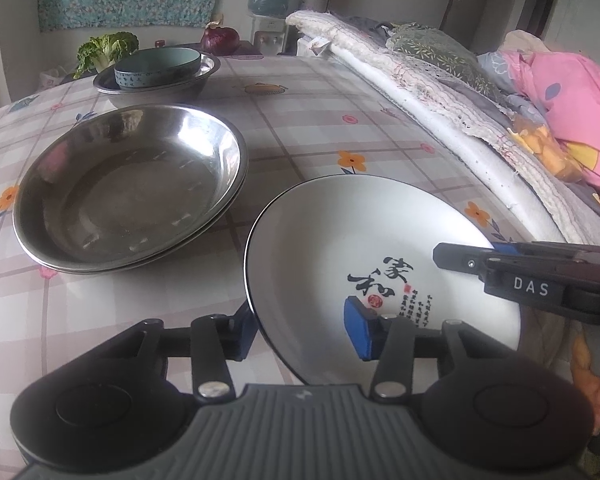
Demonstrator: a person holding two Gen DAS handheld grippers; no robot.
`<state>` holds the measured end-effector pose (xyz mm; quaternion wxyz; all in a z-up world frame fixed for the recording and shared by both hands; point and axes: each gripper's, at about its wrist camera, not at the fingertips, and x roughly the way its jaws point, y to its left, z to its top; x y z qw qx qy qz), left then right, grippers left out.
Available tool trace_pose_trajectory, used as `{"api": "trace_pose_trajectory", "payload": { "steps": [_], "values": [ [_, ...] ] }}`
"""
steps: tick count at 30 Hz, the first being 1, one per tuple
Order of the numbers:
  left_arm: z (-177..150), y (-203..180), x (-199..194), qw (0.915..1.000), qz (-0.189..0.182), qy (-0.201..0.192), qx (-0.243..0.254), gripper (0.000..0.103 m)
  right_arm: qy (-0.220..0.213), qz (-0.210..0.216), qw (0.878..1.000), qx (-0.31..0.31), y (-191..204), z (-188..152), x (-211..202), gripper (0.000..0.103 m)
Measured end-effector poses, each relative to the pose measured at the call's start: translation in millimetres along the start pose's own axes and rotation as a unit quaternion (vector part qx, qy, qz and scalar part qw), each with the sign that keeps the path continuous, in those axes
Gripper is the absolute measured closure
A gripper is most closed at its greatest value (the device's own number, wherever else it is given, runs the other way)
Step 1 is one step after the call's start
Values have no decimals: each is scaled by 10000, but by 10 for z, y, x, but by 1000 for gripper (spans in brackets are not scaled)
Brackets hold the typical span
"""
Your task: Organize plates and bowls
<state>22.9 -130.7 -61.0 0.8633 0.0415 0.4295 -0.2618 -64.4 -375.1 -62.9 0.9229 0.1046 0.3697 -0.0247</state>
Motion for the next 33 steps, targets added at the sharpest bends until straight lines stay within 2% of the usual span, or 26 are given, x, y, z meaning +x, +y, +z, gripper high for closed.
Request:
{"api": "trace_pose_trajectory", "payload": {
  "steps": [1, 5, 8, 33],
  "values": [
    [-7, 18, 7, 10000, -17, 9, -30, 60, -3, -7, 10000, 8, -8, -2, 6, 74],
    [-11, 127, -1, 9998, -95, -46, -185, 76, 4, 0, 10000, 76, -59, -20, 11, 78],
    [-5, 208, -1, 9992, -206, -72, -346, 80, -14, 4, 10000, 84, -79, -31, -14, 81],
    [69, 127, -95, 9992, -64, -283, -280, 80, -180, -150, 9997, -85, -24, 7, -108, 80]
  ]
}}
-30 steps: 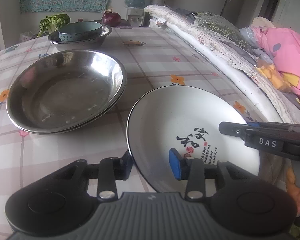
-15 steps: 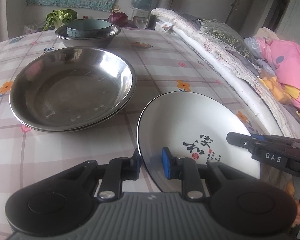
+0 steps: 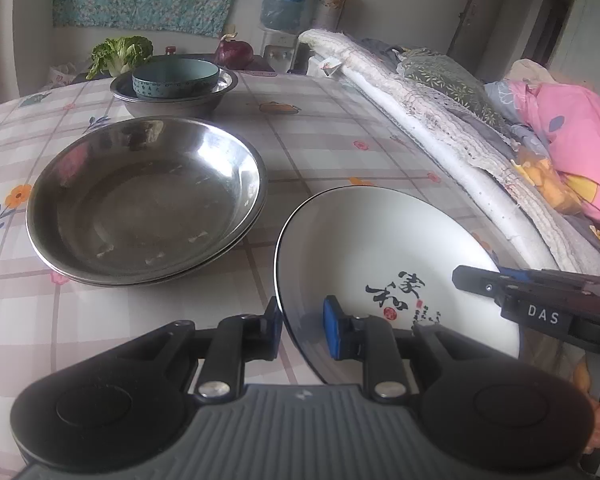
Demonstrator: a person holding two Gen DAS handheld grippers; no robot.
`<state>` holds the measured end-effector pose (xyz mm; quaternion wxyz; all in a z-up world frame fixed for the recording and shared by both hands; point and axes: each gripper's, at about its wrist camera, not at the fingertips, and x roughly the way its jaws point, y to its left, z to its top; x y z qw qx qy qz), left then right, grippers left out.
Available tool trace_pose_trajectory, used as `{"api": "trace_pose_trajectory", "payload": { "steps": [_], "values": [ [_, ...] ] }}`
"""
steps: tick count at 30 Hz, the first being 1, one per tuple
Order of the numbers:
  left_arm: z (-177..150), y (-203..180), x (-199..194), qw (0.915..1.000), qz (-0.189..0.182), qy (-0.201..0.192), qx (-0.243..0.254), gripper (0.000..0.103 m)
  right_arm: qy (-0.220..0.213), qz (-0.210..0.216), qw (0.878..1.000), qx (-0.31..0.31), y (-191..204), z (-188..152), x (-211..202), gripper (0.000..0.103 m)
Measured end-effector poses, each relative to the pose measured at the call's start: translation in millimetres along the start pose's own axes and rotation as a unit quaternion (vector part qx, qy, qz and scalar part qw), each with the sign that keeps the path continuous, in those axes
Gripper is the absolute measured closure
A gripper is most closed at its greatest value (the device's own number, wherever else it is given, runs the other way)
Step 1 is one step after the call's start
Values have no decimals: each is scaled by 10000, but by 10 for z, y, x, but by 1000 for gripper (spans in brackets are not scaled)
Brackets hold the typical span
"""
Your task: Organize plates and bowls
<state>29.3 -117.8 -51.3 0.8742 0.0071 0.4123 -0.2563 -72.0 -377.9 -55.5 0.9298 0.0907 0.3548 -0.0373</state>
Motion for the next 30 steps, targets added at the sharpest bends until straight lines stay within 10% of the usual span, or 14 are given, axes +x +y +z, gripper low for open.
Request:
{"api": "trace_pose_trajectory", "payload": {
  "steps": [30],
  "values": [
    [100, 36, -98, 9999, 29, -134, -90, 80, -90, 8, 9999, -70, 61, 170, -45, 80]
  ]
}}
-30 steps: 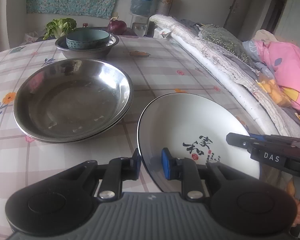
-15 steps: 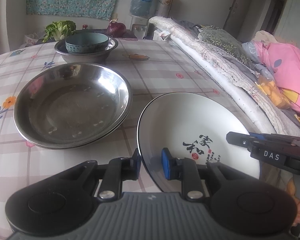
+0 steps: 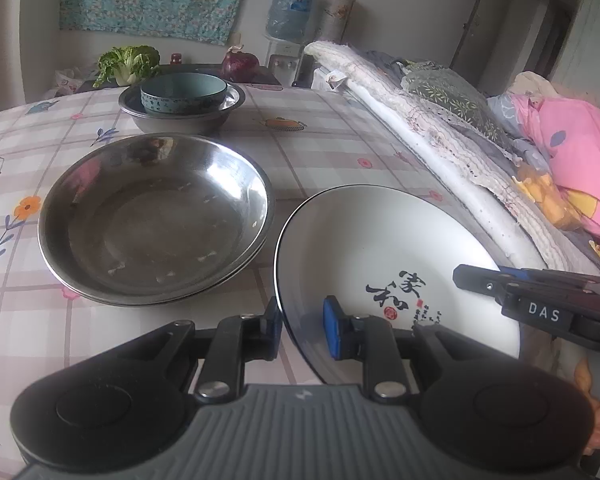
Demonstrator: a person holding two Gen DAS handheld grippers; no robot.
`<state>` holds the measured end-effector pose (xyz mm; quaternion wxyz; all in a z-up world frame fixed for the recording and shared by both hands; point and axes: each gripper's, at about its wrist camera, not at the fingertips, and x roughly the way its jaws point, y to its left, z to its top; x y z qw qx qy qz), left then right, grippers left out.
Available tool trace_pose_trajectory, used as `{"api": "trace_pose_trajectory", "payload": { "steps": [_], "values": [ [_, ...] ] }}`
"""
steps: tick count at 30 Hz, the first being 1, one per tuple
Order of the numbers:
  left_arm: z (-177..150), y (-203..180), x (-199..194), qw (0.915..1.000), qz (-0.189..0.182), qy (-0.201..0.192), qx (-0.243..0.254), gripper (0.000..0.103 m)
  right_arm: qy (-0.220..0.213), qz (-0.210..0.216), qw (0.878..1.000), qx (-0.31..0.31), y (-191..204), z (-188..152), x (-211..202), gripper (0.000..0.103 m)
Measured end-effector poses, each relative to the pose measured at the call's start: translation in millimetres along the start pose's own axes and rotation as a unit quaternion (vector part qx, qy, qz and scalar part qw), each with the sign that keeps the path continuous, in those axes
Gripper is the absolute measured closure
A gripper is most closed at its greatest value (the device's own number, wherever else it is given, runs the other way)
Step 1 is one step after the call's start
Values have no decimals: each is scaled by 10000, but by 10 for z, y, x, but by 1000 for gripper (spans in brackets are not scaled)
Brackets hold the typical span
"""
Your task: Organize plates and bowls
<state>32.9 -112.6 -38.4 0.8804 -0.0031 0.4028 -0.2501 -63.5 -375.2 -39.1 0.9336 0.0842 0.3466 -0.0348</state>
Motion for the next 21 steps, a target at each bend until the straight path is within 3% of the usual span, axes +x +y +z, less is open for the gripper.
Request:
{"api": "trace_pose_trajectory", "payload": {
  "steps": [21],
  "values": [
    [119, 168, -139, 9996, 53, -252, -141, 81, -111, 78, 9998, -111, 194, 203, 19, 80]
  ]
}}
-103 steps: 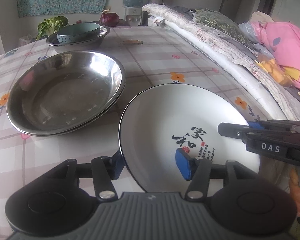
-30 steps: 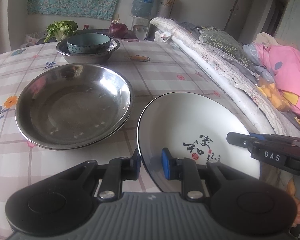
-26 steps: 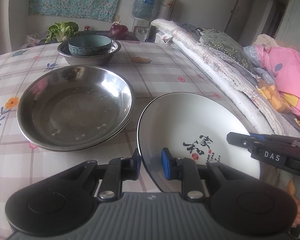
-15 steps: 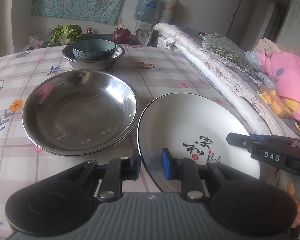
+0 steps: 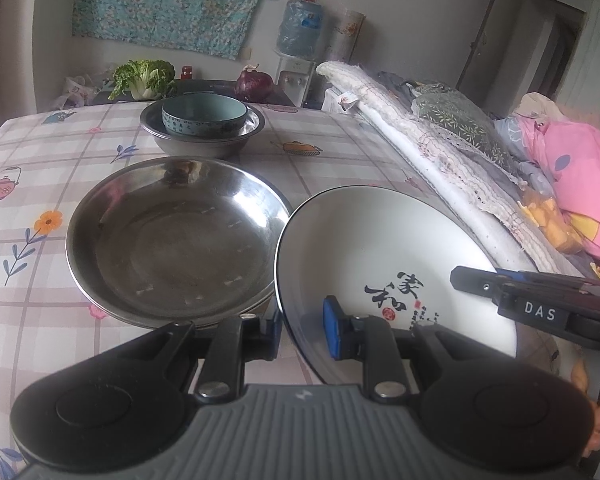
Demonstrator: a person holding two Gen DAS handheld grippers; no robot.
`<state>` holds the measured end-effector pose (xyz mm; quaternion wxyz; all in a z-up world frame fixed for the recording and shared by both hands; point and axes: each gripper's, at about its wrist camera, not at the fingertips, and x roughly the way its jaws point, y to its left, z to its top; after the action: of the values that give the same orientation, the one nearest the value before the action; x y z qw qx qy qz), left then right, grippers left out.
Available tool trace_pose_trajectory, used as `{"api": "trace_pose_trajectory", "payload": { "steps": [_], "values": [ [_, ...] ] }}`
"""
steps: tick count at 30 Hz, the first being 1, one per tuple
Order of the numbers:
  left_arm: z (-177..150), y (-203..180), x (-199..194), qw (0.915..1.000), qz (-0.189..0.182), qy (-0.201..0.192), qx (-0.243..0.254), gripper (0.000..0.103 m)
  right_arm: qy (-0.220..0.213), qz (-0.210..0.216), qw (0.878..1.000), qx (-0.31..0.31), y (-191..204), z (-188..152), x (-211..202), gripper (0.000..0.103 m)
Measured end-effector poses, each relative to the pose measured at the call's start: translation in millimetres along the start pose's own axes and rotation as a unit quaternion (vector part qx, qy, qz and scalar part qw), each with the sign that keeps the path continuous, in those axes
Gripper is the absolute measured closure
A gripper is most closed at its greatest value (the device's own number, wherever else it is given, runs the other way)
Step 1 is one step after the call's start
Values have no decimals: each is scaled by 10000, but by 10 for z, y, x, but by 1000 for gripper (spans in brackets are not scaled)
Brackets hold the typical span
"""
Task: Organize plates and bowls
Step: 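Carry the white plate with the left tool while the right tool carries it toward the teal-bowl stack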
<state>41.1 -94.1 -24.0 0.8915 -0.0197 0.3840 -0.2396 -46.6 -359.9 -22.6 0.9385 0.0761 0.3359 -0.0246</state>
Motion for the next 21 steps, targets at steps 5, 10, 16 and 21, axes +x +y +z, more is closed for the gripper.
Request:
{"api": "trace_pose_trajectory", "payload": {
  "steps": [5, 10, 16, 21],
  "values": [
    [46, 105, -61, 9999, 26, -108, -86, 81, -37, 44, 10000, -30, 95, 75, 27, 80],
    [104, 227, -103, 9996, 85, -195, -186, 81, -71, 116, 9998, -108, 216, 168, 71, 80],
    [170, 399, -120, 9991, 224, -231, -284, 81, -95, 262, 9995, -168, 355, 293, 183, 80],
    [230, 583, -103, 9982, 356, -229, -428, 81, -99, 442, 9987, -221, 503, 435, 338, 80]
  ]
}}
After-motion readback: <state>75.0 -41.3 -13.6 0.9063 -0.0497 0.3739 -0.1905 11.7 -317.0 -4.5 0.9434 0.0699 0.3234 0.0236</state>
